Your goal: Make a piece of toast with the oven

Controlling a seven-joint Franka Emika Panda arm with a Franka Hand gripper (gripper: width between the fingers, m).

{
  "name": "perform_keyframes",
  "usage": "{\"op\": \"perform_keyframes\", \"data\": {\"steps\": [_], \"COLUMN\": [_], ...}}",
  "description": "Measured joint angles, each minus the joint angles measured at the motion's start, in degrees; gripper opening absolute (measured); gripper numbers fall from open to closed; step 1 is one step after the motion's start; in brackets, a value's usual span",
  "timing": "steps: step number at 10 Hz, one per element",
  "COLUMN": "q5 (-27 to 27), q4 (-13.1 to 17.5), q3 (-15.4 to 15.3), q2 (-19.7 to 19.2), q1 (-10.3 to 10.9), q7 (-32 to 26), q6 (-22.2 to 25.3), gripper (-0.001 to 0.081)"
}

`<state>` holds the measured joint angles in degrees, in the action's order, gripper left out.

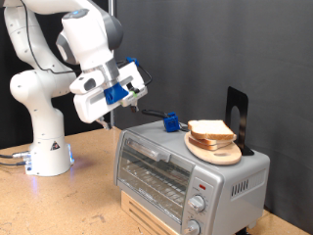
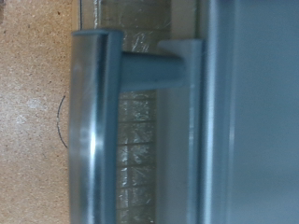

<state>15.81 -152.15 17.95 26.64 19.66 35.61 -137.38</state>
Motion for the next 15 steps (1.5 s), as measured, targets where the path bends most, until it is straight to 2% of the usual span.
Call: {"op": "perform_keyframes", "data": {"steps": [4,8,12,15], "q5": [0.1,0.1,-0.3,-4.0], "q4": [-0.1,-0.2,-0.2,-0.2], "q3": [0.0,0.0,0.2,0.3], "q2": [-5.0,-9.6,-9.7,-9.7], "q1": [-0.1,-0.1,-0.5,-2.9], "q7": [1.6,1.6,0.8,0.7], "q6": [-5.7,-9.3,-9.8,-9.9], "gripper": [0.0682,0.0682,0.0682,0.0682]}}
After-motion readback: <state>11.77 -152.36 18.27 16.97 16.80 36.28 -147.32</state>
